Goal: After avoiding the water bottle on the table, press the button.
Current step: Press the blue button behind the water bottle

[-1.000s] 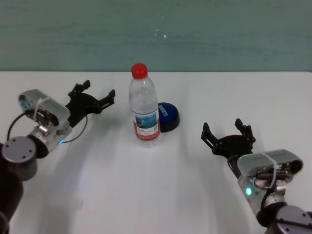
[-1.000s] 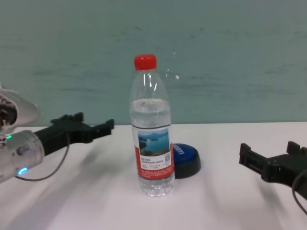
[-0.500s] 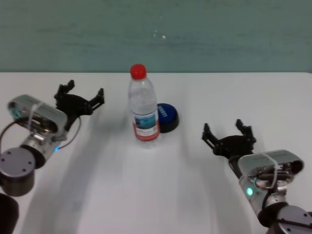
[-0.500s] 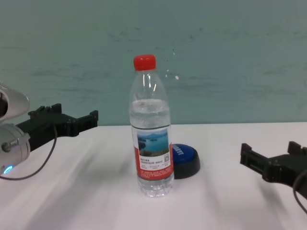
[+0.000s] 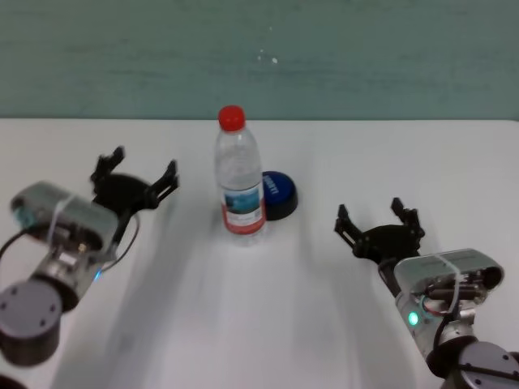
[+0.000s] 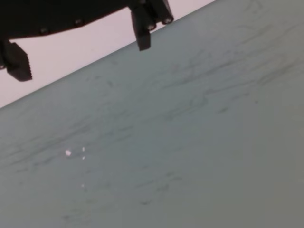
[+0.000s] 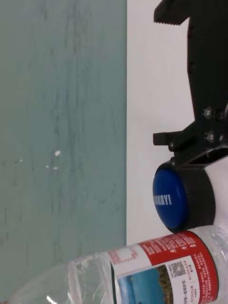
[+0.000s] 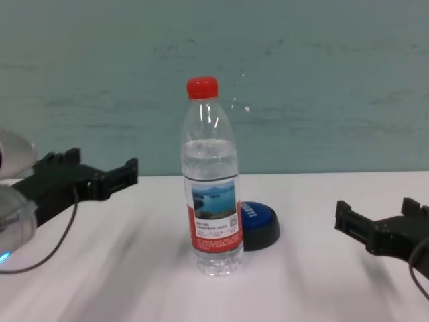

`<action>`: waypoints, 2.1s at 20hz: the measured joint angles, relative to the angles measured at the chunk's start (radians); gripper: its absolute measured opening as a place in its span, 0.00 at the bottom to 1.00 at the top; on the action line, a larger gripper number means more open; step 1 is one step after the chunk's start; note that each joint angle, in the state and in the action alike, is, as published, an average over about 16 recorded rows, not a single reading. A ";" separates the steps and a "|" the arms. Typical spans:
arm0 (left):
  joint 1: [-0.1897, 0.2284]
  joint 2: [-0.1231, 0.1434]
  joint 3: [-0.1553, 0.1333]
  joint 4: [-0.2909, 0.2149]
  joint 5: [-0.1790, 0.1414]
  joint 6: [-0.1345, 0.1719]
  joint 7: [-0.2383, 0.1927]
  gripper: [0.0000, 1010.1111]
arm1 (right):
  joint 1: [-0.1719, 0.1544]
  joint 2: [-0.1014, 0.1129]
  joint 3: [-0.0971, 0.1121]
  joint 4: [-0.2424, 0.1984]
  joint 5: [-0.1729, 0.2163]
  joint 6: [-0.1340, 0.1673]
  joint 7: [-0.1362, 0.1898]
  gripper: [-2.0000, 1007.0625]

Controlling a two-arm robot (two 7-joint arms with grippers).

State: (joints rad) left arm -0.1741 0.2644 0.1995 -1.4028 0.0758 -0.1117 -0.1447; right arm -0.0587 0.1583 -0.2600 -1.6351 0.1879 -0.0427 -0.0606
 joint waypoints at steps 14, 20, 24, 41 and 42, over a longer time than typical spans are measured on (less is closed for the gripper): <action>0.181 -0.019 0.002 -0.172 0.025 -0.039 -0.018 0.99 | 0.000 0.000 0.000 0.000 0.000 0.000 0.000 1.00; 0.228 -0.023 0.017 -0.204 0.033 -0.070 -0.030 0.99 | 0.000 0.000 0.000 0.000 0.000 0.000 0.000 1.00; 0.256 -0.021 0.026 -0.220 0.050 -0.089 -0.027 0.99 | 0.000 0.000 0.000 0.000 0.000 0.000 0.000 1.00; 0.340 -0.024 -0.009 -0.235 0.051 -0.215 -0.003 0.99 | 0.000 0.000 0.000 0.000 0.000 0.000 0.000 1.00; 0.342 -0.027 -0.014 -0.233 0.044 -0.222 -0.004 0.99 | 0.000 0.000 0.000 0.000 0.000 0.000 0.000 1.00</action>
State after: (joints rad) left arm 0.1681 0.2378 0.1854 -1.6357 0.1201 -0.3334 -0.1487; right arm -0.0587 0.1582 -0.2600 -1.6351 0.1879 -0.0427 -0.0606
